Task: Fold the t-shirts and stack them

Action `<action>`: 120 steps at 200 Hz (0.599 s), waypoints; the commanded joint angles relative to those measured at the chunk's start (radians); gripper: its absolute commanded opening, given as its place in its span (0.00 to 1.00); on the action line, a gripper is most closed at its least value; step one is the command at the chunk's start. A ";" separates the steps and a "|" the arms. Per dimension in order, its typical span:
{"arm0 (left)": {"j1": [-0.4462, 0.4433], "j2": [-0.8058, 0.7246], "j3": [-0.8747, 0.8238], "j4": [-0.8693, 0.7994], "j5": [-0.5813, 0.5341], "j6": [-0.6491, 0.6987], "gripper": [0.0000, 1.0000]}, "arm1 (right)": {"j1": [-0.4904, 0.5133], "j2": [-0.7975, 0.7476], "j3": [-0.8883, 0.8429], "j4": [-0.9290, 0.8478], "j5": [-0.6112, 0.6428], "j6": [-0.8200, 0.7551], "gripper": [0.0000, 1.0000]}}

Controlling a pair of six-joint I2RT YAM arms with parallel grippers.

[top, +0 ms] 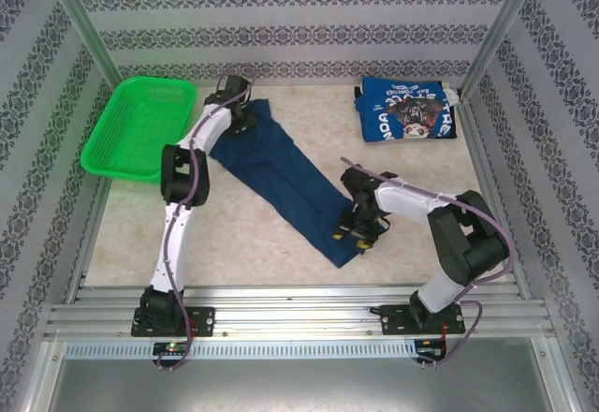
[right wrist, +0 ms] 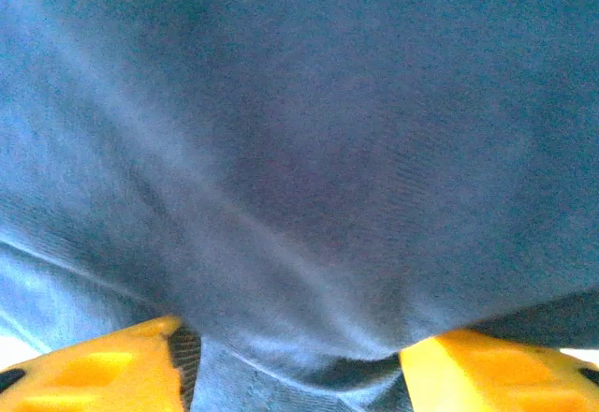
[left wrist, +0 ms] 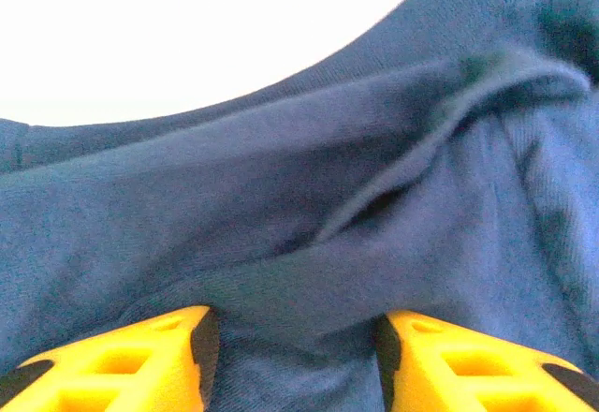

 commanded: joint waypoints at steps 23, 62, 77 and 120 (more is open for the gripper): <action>-0.009 0.169 0.258 0.011 0.200 -0.039 0.63 | 0.182 0.039 0.104 -0.030 -0.188 0.108 0.74; 0.012 0.028 0.224 0.027 0.252 -0.041 0.69 | 0.085 -0.181 0.179 -0.142 -0.153 0.045 0.85; 0.027 -0.088 0.171 0.042 0.229 -0.017 0.86 | 0.016 -0.210 0.223 -0.155 -0.134 -0.029 0.89; 0.068 -0.326 0.127 -0.122 0.092 0.043 1.00 | -0.110 -0.051 0.367 -0.192 -0.086 -0.323 0.87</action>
